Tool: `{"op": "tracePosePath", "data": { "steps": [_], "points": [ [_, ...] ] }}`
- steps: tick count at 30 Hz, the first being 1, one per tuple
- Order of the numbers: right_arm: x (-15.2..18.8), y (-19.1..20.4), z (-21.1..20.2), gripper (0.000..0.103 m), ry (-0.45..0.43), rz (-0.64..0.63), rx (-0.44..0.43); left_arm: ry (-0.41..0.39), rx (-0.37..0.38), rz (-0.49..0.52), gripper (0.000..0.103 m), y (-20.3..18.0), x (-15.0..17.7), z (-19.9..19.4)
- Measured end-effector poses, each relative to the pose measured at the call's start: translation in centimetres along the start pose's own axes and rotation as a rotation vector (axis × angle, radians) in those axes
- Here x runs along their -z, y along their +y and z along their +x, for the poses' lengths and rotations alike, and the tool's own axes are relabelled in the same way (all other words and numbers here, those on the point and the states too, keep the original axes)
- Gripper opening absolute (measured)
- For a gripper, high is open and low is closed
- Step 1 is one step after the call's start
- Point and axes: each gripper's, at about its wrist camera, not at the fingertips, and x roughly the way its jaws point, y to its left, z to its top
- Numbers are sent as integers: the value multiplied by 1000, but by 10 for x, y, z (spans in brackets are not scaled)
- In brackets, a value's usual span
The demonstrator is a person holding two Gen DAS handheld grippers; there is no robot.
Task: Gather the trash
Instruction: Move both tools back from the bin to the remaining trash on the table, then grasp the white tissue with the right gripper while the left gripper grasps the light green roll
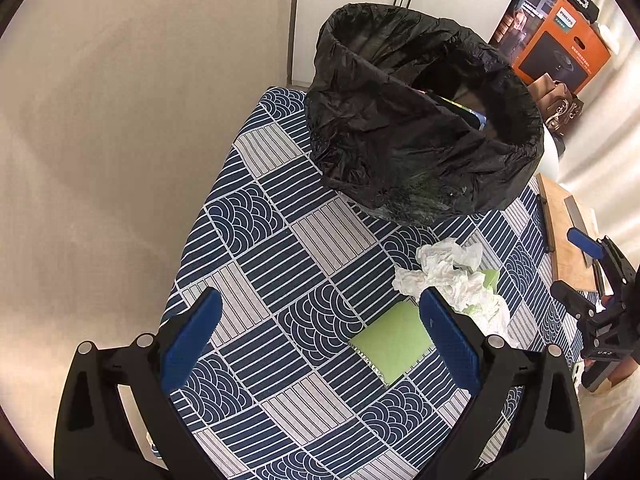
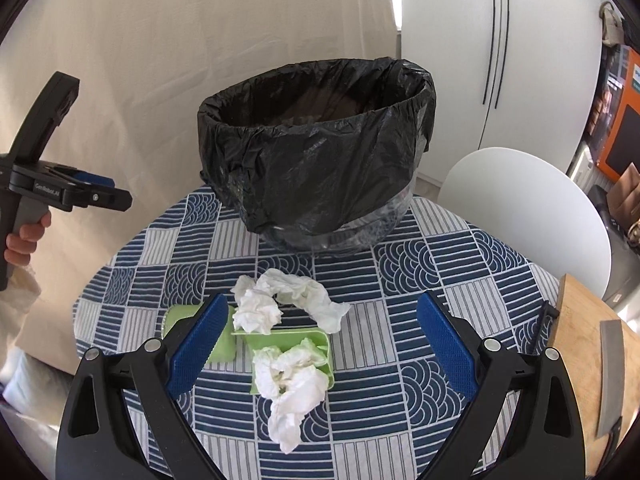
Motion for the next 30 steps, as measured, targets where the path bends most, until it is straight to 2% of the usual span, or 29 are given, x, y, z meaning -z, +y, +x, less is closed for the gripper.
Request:
{"op": "tracePosePath", "data": {
  "steps": [7, 17, 22, 27, 29, 30],
  "points": [
    [23, 4, 19, 91, 80, -11, 7, -3, -19, 73, 97, -7, 24, 16],
    [47, 8, 38, 90, 174, -28, -13, 56, 32, 185, 97, -18, 53, 50],
    [52, 9, 48, 90, 210, -12, -7, 87, -4, 262, 97, -22, 66, 69],
    [62, 12, 60, 89, 234, 16, -12, 121, 43, 308, 97, -27, 78, 82],
    [66, 14, 65, 84, 248, 14, -8, 133, 58, 333, 97, -30, 81, 86],
    [68, 15, 67, 71, 255, 16, -8, 135, 60, 349, 97, -32, 83, 88]
  ]
}}
